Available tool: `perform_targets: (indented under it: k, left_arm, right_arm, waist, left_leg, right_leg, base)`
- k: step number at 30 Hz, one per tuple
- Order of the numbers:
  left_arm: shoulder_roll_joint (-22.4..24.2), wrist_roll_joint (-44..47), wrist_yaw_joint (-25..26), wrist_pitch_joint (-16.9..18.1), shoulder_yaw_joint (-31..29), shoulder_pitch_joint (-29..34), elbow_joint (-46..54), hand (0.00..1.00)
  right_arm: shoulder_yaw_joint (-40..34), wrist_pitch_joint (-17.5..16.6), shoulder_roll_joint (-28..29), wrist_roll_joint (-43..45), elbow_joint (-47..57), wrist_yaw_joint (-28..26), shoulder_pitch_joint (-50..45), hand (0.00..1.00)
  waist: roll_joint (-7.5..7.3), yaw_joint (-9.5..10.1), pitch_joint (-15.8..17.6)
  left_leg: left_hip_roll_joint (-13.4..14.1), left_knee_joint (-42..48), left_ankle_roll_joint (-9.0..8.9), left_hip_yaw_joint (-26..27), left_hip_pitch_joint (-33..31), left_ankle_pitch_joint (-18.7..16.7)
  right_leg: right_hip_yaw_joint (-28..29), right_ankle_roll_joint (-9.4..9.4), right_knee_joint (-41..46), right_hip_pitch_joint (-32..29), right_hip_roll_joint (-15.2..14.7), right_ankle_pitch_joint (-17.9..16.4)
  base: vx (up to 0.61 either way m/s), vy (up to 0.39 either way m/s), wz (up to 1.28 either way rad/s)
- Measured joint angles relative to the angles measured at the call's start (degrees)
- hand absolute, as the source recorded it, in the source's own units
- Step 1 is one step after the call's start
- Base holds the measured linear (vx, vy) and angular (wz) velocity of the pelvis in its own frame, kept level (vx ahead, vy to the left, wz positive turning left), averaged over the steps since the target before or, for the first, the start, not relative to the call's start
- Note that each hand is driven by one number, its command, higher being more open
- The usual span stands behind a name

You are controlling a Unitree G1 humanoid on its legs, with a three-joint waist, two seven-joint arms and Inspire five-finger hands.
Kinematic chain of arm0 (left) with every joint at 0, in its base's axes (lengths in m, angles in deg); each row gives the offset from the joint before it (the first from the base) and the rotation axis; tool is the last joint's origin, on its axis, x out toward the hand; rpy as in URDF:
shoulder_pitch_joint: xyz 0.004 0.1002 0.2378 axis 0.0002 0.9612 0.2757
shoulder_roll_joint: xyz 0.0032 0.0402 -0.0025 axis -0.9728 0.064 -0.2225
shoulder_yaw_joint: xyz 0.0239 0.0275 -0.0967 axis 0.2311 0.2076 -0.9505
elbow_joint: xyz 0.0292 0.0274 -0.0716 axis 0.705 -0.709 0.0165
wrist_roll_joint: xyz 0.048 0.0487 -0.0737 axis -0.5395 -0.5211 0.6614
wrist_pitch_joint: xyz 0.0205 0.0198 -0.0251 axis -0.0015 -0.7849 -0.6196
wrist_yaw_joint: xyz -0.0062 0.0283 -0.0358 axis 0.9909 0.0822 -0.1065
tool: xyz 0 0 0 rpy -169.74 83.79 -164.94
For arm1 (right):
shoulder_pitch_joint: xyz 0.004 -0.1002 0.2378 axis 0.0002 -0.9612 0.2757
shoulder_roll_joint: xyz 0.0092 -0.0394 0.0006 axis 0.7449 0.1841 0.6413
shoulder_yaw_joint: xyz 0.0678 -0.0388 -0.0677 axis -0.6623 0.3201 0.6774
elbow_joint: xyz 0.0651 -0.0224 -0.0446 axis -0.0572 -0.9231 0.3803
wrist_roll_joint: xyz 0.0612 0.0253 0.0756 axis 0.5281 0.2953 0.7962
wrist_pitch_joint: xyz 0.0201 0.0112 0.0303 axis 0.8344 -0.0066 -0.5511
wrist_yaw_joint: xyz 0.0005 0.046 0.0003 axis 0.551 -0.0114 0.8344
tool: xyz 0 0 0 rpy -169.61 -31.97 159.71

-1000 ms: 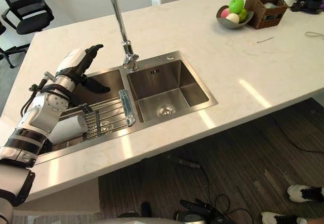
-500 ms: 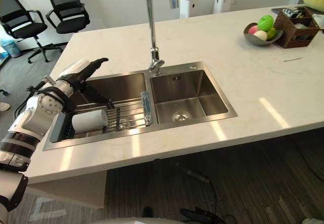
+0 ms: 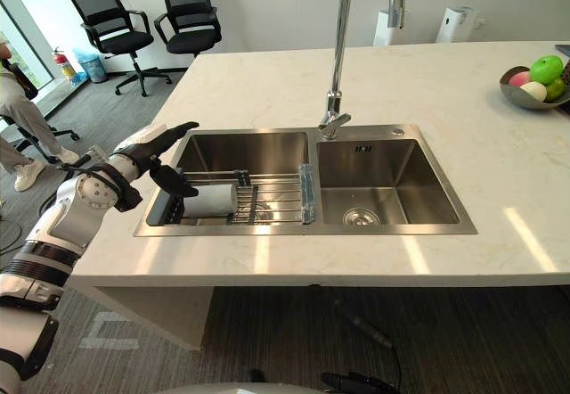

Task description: Walk over to the sink, pick up the cup, carry it to the dishwasher, place the cup inside the dishwasher, then close the dishwasher door

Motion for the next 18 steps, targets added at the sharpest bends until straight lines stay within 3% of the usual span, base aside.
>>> perform_targets:
  k: [10,18]
  left_arm:
    - [0.43,-0.27,-3.39,4.5,1.1,-1.09,-0.09,1.0]
    - [0.64,-4.73,-5.02,5.0,4.92,-1.93,-1.29,1.0]
  right_arm:
    - [-0.8,0.05,0.64,0.07,0.16,0.36,0.03,1.0]
    - [-0.87,0.28,1.05,0.09,-0.07,0.89,0.15,1.0]
  waist:
    - [-0.07,-2.12,0.0]
    - [-0.14,-2.42,0.0]
  left_leg:
    - [-0.27,-0.09,0.46,-0.84,-0.4,-0.12]
    - [0.24,-0.1,0.34,-1.46,-0.36,-0.03]
  right_leg:
    - [-0.64,0.23,-2.14,0.7,0.15,0.44]
    - [-0.89,-0.1,-3.09,1.59,0.88,0.69]
  base:
    - [0.04,-0.014,0.01]
    - [0.03,-0.04,0.02]
